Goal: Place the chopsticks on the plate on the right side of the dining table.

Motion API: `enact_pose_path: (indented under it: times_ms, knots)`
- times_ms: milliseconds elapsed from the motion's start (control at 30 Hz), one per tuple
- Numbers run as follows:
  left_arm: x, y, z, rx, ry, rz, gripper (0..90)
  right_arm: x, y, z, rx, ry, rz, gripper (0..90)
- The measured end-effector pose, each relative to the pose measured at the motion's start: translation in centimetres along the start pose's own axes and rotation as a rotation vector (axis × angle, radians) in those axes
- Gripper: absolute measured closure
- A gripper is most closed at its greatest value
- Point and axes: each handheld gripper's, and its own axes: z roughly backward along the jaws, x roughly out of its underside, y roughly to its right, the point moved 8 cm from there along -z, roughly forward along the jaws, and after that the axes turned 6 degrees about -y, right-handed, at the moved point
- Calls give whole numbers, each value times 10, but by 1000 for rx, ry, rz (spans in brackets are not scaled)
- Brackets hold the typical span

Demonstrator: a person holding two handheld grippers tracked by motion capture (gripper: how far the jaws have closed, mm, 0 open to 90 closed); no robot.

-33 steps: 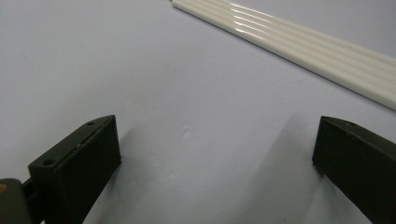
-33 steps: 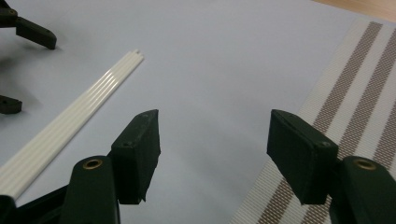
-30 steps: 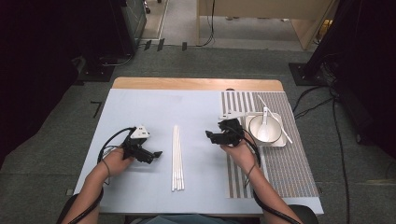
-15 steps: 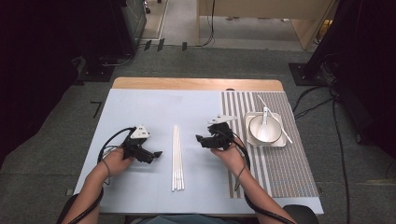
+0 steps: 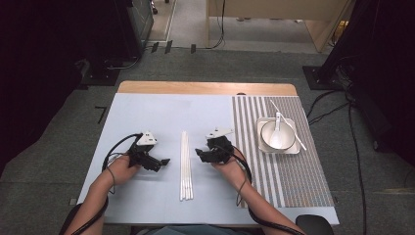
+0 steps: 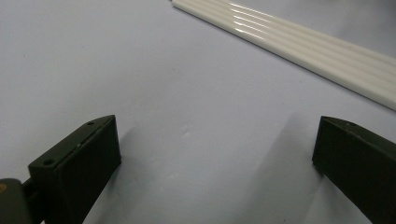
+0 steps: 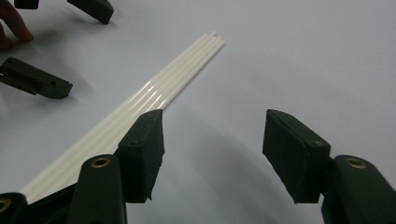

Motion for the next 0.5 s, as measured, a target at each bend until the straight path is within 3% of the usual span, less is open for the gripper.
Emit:
enact_pose_path:
  times_ms: [500]
  knots:
    - [0,0,0,0,0,-1,6,8,-32,-14,-53,-1,25,488]
